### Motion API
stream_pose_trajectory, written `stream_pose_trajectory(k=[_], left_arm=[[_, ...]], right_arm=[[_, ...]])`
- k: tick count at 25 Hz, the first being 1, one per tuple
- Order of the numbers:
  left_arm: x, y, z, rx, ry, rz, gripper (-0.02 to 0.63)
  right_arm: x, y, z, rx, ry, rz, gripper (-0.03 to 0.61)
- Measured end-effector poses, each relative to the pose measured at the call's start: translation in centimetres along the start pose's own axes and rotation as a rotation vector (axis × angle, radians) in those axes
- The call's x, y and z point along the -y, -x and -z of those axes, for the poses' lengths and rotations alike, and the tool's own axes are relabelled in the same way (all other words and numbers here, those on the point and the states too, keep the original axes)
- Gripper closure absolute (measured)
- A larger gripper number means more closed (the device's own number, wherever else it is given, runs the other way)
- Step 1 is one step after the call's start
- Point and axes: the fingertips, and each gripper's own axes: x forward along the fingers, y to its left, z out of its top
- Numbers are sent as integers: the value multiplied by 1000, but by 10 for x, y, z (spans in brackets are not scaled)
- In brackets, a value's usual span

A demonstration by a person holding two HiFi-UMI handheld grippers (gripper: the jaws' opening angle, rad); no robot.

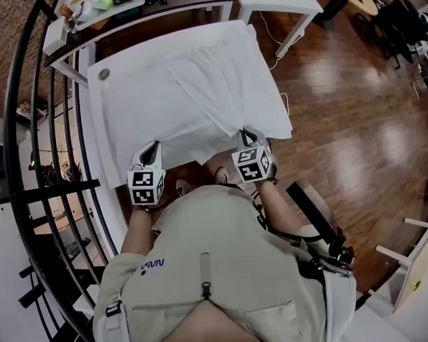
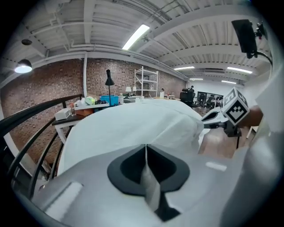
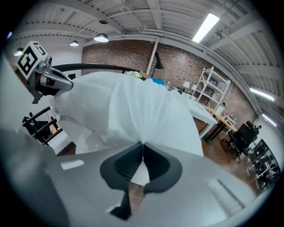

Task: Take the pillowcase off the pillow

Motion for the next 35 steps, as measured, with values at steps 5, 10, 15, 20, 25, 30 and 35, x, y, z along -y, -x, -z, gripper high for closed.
stream_pose_trajectory(k=[5, 10, 15, 20, 25, 30, 35], left_arm=[[21, 10, -19, 36, 46, 58, 559], [34, 20, -67, 127, 7, 37, 467], [30, -2, -88, 121, -49, -20, 413], [25, -16, -105, 115, -29, -90, 413], [12, -24, -115, 101, -64, -102, 408], [-18, -52, -151, 138, -127, -96, 393], [-51, -94, -180, 127, -170, -37, 353]], right_arm=[[-10, 12, -7, 73, -87, -73, 565], [-16, 26, -23, 150, -108, -167, 527], [-29, 36, -42, 239, -93, -285, 518], [-21, 47, -65, 334, -79, -384, 518], [4, 50, -105, 437, -163, -382, 520], [35, 23, -133, 415, -178, -306, 519], [52, -1, -177, 393, -152, -273, 511]])
